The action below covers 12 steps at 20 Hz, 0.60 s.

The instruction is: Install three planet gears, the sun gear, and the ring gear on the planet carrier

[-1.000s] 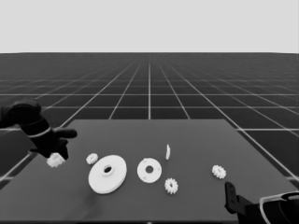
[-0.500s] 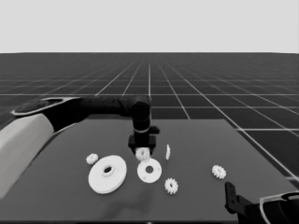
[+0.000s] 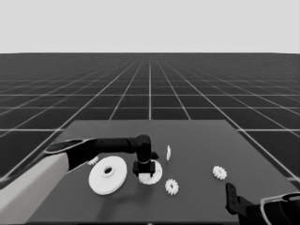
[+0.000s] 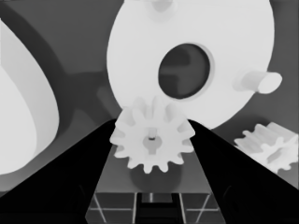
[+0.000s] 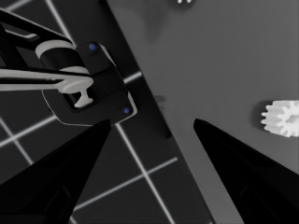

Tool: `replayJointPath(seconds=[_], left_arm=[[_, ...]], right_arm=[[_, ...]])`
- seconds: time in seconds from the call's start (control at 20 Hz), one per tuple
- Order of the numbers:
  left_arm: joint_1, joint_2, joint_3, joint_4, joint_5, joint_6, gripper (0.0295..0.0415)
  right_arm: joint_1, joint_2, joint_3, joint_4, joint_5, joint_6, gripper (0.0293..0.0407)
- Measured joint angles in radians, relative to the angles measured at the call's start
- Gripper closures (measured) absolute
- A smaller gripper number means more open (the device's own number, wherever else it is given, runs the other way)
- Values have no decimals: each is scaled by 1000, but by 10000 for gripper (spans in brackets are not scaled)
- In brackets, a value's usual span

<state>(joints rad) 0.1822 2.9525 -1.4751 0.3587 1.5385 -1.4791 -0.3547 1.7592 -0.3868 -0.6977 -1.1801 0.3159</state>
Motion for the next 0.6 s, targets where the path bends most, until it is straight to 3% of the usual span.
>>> replayJointPath(seconds=[0.05, 0.15, 0.2, 0.55, 0.6], left_arm=[[1, 0, -1, 1, -1, 1, 399], [2, 1, -3, 2, -1, 2, 339], [2, 1, -3, 3, -1, 2, 330], [3, 1, -3, 3, -1, 2, 326], [-115, -27, 118, -144, 47, -83, 326]], right_arm=[[0, 0, 0, 0, 0, 0, 315], [0, 0, 0, 0, 0, 0, 315], [0, 0, 0, 0, 0, 0, 315], [0, 0, 0, 0, 0, 0, 315], [0, 0, 0, 0, 0, 0, 315]])
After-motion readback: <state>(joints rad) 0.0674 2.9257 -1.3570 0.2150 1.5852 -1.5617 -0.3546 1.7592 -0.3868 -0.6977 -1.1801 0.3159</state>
